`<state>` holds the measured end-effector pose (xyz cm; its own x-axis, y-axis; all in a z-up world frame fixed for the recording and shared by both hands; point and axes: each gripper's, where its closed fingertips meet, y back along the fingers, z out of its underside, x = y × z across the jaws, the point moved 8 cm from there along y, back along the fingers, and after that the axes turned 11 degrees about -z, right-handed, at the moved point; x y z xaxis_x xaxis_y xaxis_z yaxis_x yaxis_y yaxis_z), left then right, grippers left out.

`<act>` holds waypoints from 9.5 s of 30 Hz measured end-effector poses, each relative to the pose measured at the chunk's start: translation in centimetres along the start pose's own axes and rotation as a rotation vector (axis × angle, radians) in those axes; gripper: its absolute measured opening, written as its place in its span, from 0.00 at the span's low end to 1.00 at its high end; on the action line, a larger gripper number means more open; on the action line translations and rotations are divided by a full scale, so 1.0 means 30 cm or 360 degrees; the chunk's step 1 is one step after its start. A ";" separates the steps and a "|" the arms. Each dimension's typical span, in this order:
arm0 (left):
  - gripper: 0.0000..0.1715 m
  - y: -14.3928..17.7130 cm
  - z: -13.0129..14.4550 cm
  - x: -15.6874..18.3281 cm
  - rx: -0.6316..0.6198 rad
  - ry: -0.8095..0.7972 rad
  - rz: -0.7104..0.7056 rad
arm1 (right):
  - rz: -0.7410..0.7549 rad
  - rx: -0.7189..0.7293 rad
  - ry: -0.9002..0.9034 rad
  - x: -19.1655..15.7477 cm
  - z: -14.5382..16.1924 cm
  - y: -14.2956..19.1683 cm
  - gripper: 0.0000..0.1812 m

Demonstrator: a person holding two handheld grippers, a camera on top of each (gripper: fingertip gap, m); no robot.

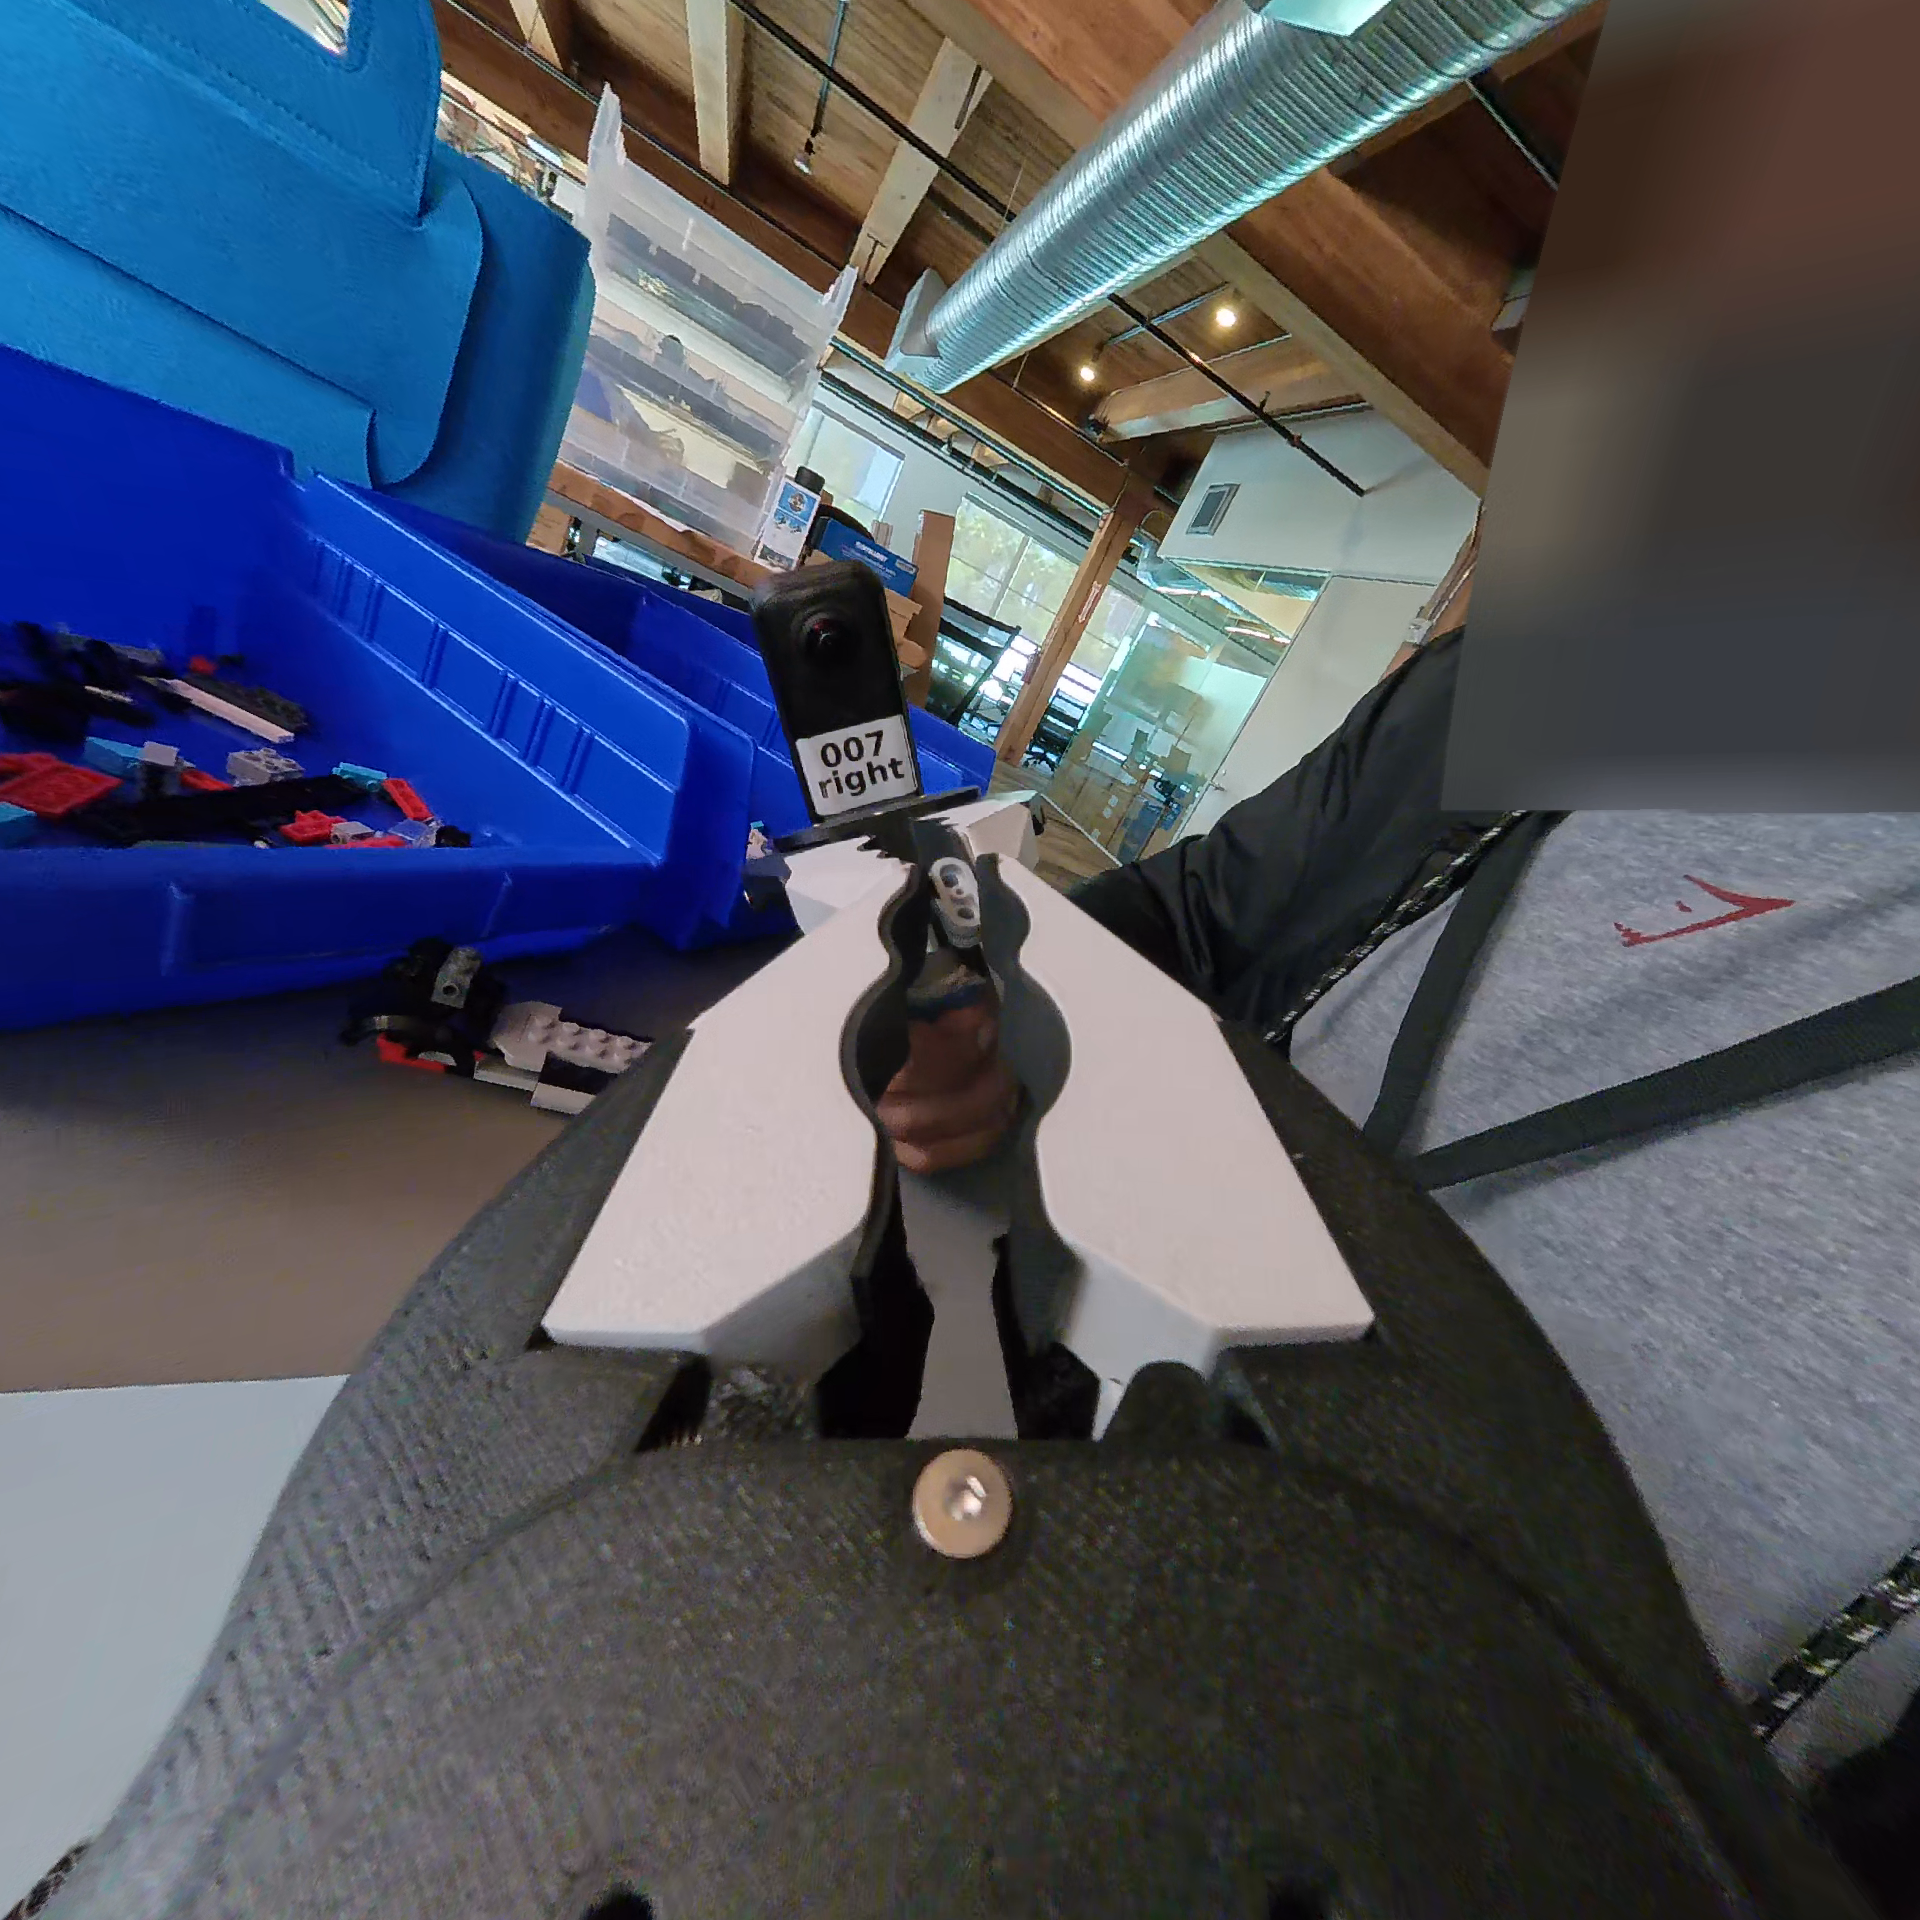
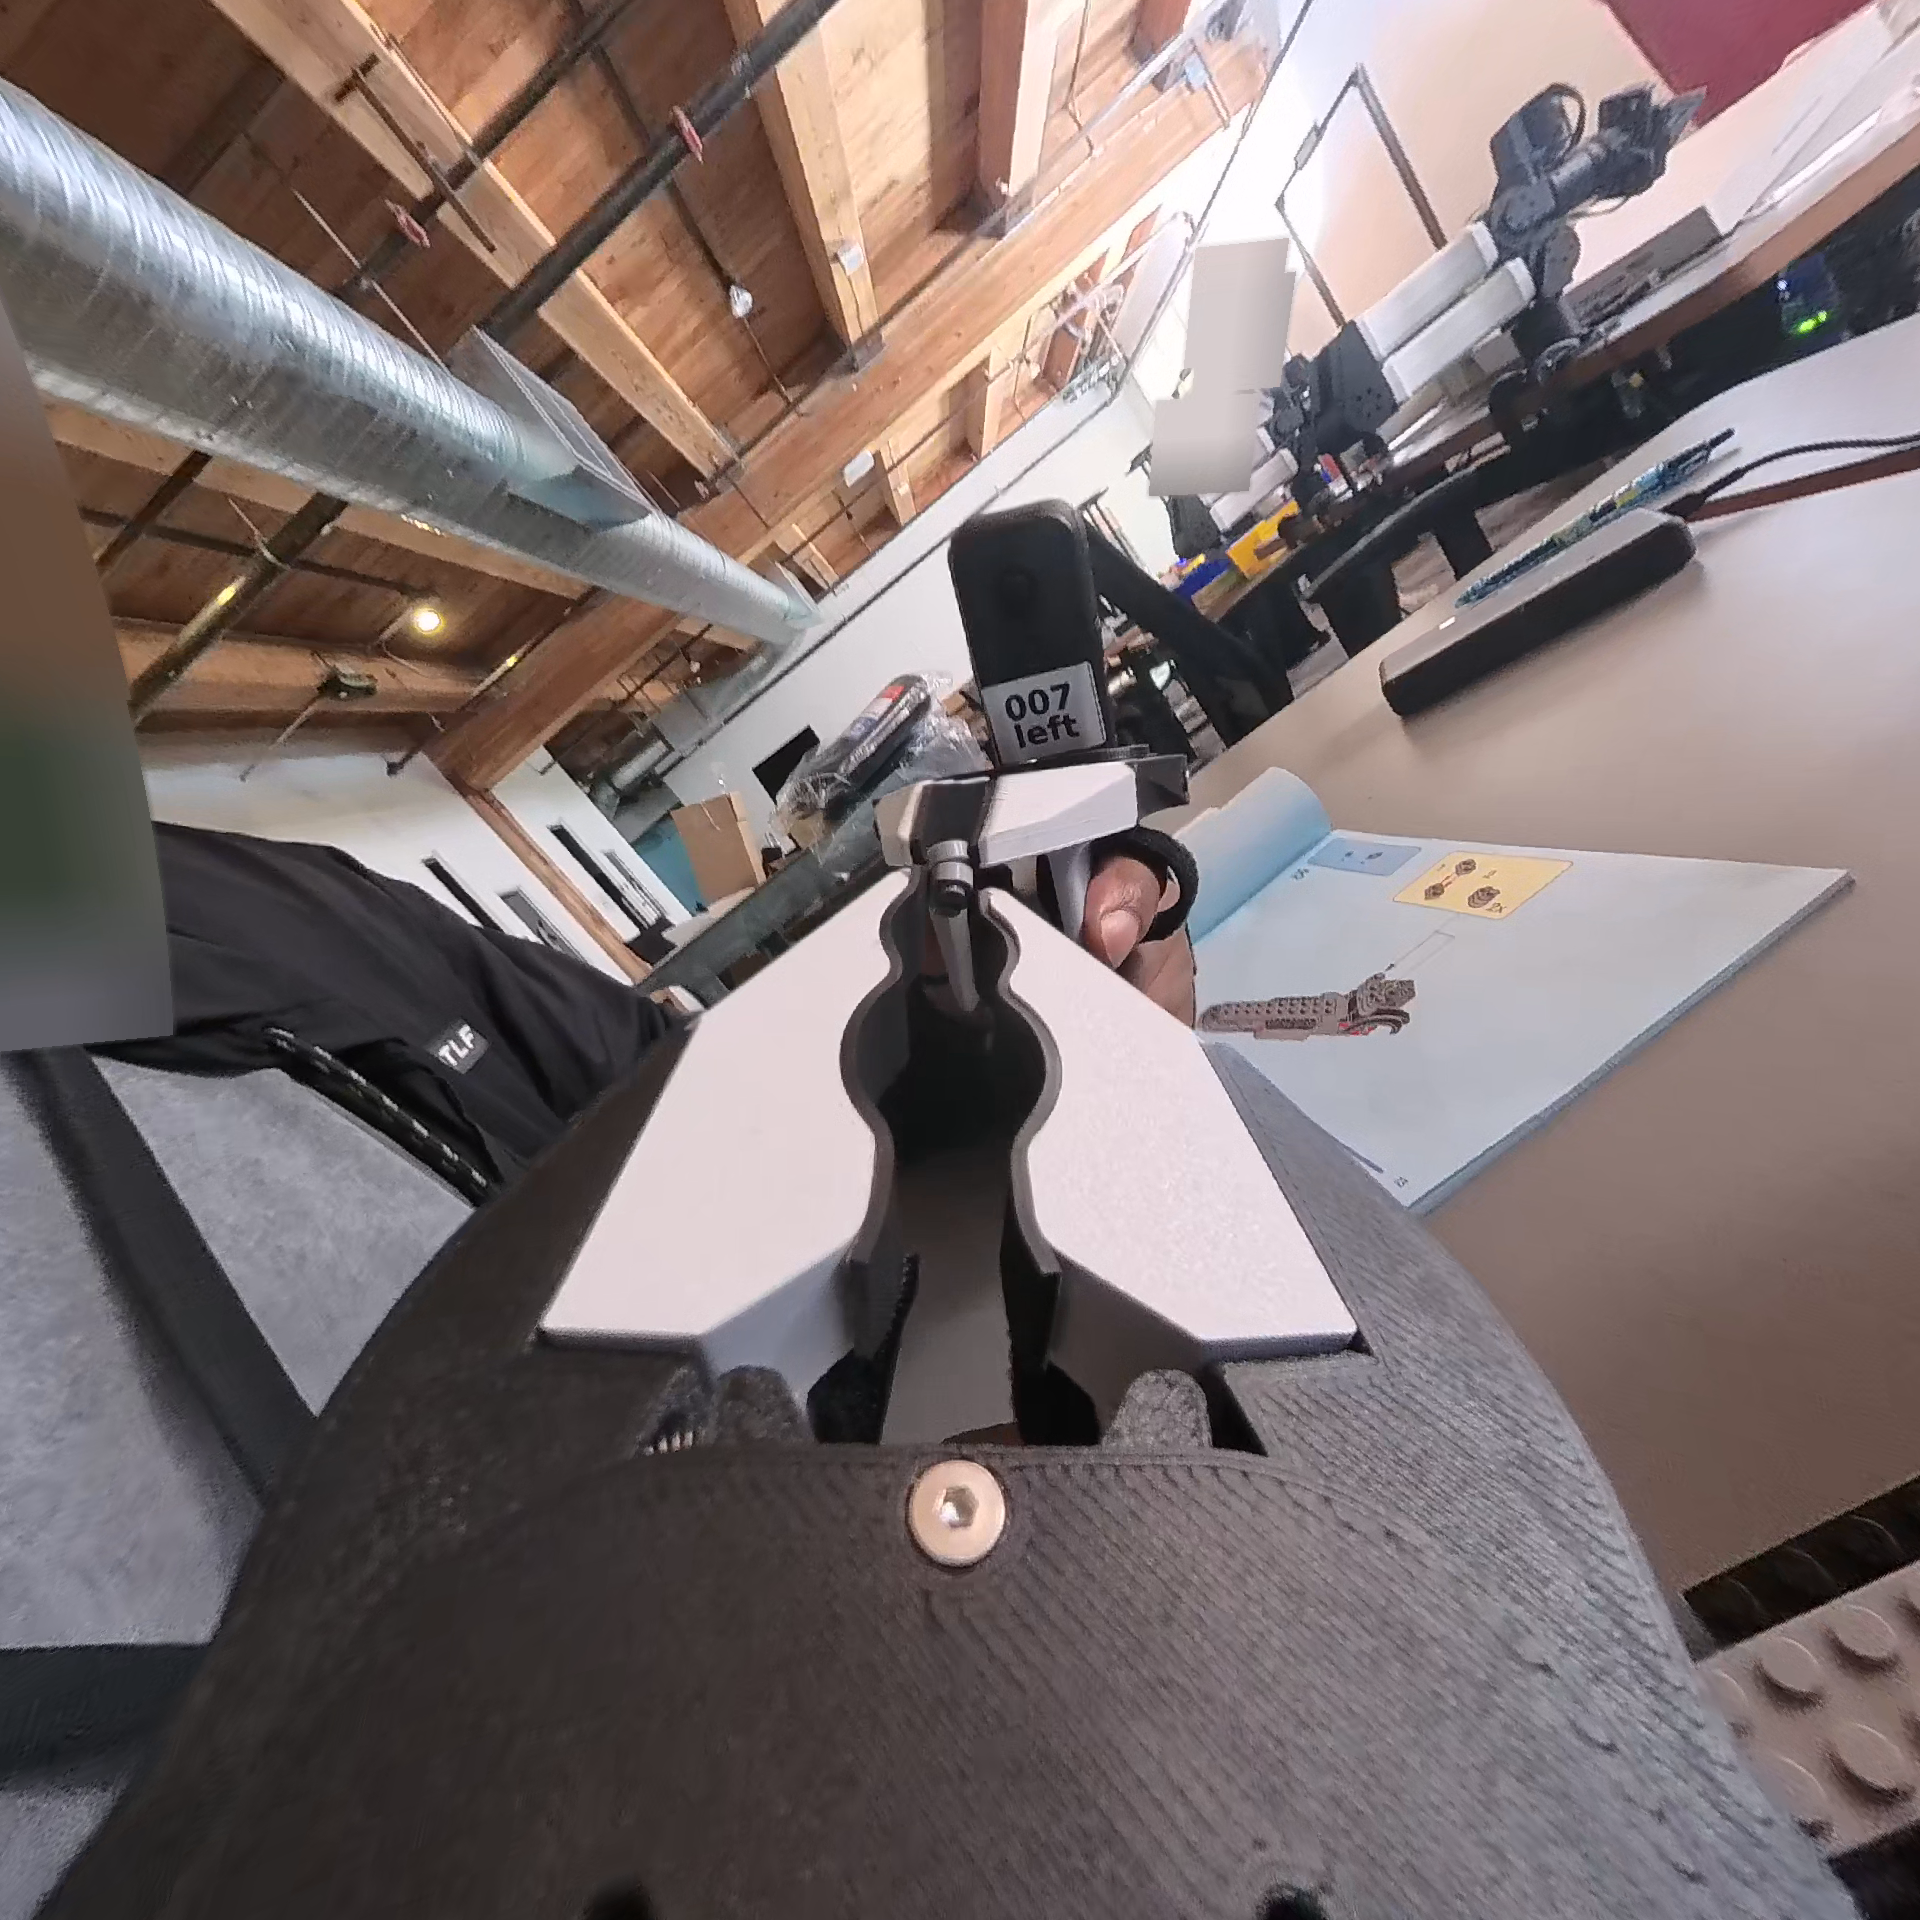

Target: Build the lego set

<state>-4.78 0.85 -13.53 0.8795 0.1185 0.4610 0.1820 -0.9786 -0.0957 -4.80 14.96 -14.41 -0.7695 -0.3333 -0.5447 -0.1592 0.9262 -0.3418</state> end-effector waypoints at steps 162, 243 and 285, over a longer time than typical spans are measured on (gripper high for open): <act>0.09 0.077 0.186 -0.014 -0.1230 -0.0791 -0.0577 | 0.0335 0.0003 0.0020 0.008 -0.018 0.088 0.05; 0.10 -0.132 -0.147 0.185 -0.0739 -0.0885 0.0472 | -0.0640 0.0236 -0.0202 -0.138 0.023 0.029 0.04; 0.24 -0.051 -0.047 0.299 -0.0081 -0.1717 -0.0681 | -0.0539 0.0343 -0.0214 -0.114 0.009 0.042 0.04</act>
<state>2.22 3.19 -8.01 0.6728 0.4987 -0.5464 0.5586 -0.8267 -0.0668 -2.22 17.23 -13.19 -0.6063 -0.6455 -0.4644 -0.2452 0.7073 -0.6631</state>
